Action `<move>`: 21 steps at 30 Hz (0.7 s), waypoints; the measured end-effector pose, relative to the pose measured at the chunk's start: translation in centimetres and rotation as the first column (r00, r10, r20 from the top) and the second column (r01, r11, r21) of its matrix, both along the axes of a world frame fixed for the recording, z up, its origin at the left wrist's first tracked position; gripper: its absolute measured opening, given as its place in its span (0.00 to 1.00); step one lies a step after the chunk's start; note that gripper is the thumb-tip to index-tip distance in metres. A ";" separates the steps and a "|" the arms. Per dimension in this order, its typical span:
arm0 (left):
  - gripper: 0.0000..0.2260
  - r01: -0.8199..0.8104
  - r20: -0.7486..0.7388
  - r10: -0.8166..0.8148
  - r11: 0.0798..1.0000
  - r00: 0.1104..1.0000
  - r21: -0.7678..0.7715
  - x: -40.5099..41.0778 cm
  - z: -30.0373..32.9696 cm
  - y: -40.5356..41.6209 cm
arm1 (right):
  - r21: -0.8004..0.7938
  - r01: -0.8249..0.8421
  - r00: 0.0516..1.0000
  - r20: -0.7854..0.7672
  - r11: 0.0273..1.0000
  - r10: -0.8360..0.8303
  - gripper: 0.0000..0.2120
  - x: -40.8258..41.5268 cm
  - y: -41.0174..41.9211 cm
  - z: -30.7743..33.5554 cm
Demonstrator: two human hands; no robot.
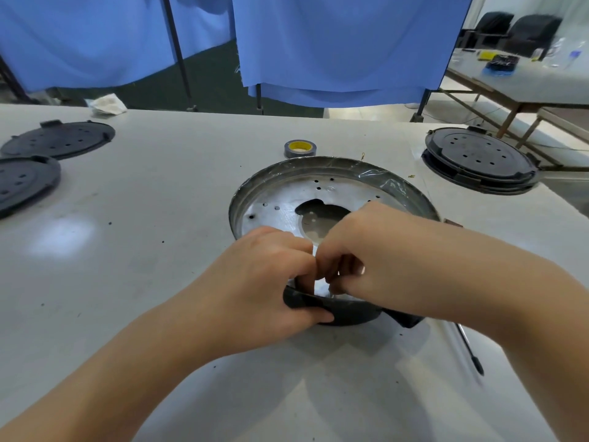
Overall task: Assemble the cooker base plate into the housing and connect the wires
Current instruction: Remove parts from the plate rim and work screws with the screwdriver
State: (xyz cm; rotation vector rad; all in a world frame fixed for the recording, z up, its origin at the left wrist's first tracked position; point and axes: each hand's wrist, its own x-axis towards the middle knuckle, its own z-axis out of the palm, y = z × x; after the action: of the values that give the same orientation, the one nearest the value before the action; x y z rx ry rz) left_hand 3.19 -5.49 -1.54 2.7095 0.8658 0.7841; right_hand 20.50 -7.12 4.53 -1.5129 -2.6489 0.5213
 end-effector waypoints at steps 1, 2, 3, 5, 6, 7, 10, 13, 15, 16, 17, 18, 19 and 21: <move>0.13 -0.004 0.002 0.004 1.000 1.000 -0.004 0.0 0.0 0.0 | -0.027 0.007 0.999 -0.032 1.000 -0.008 0.12 0.1 0.1 0.0; 0.13 -0.007 0.003 0.007 1.000 1.000 -0.004 0.0 0.0 0.0 | -0.060 0.014 0.998 -0.068 0.998 -0.018 0.12 0.3 0.2 0.0; 0.13 -0.008 0.003 0.008 1.000 1.000 0.001 -0.1 0.0 -0.1 | -0.092 0.015 0.995 -0.098 0.996 -0.024 0.12 0.5 0.3 0.0; 0.13 -0.003 0.005 0.003 1.000 1.000 0.011 0.0 0.1 -0.1 | -0.143 0.005 0.991 -0.134 0.990 -0.025 0.13 0.8 0.6 0.1; 0.13 -0.001 0.005 0.001 1.000 1.000 0.014 0.0 0.1 -0.2 | -0.167 0.001 0.989 -0.148 0.986 -0.026 0.15 1.0 0.7 0.2; 0.13 -0.001 0.005 0.001 1.000 1.000 0.014 0.0 0.1 -0.2 | -0.191 -0.003 0.986 -0.162 0.982 -0.029 0.16 1.0 0.8 0.2; 0.13 -0.004 0.005 0.004 1.000 1.000 0.002 0.0 0.2 -0.2 | -0.234 -0.011 0.976 -0.212 0.972 -0.040 0.11 1.1 1.0 0.0; 0.14 -0.007 0.000 0.007 1.000 1.000 -0.001 0.0 0.1 -0.1 | -0.217 -0.015 0.969 -0.244 0.976 -0.040 0.05 1.1 1.3 -0.4; 0.14 -0.013 0.000 0.013 1.000 1.000 0.001 -0.1 0.1 -0.1 | -0.205 -0.017 0.966 -0.256 0.979 -0.037 0.04 1.2 1.4 -0.6; 0.14 -0.016 0.001 0.016 1.000 1.000 0.002 -0.1 0.1 -0.1 | -0.205 -0.018 0.964 -0.263 0.979 -0.037 0.04 1.2 1.4 -0.7; 0.14 -0.018 0.002 0.018 1.000 1.000 0.002 -0.1 0.2 -0.2 | -0.208 -0.019 0.962 -0.269 0.978 -0.038 0.04 1.2 1.5 -0.7; 0.14 -0.019 0.004 0.019 1.000 1.000 0.003 0.0 0.2 -0.2 | -0.208 -0.019 0.961 -0.274 0.978 -0.040 0.04 1.3 1.6 -0.8; 0.14 -0.019 0.006 0.019 1.000 1.000 0.005 0.0 0.2 -0.2 | -0.205 -0.020 0.960 -0.278 0.978 -0.039 0.04 1.3 1.6 -0.8; 0.14 -0.020 0.014 0.019 1.000 1.000 0.004 0.0 0.3 -0.2 | -0.195 -0.026 0.960 -0.279 0.981 -0.030 0.04 1.4 1.7 -0.8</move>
State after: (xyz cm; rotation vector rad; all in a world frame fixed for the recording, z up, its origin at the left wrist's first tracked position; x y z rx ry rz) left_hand 3.23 -5.69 -1.28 2.6997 0.8899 0.8087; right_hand 21.88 -5.46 3.68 -1.3654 -2.4365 0.9462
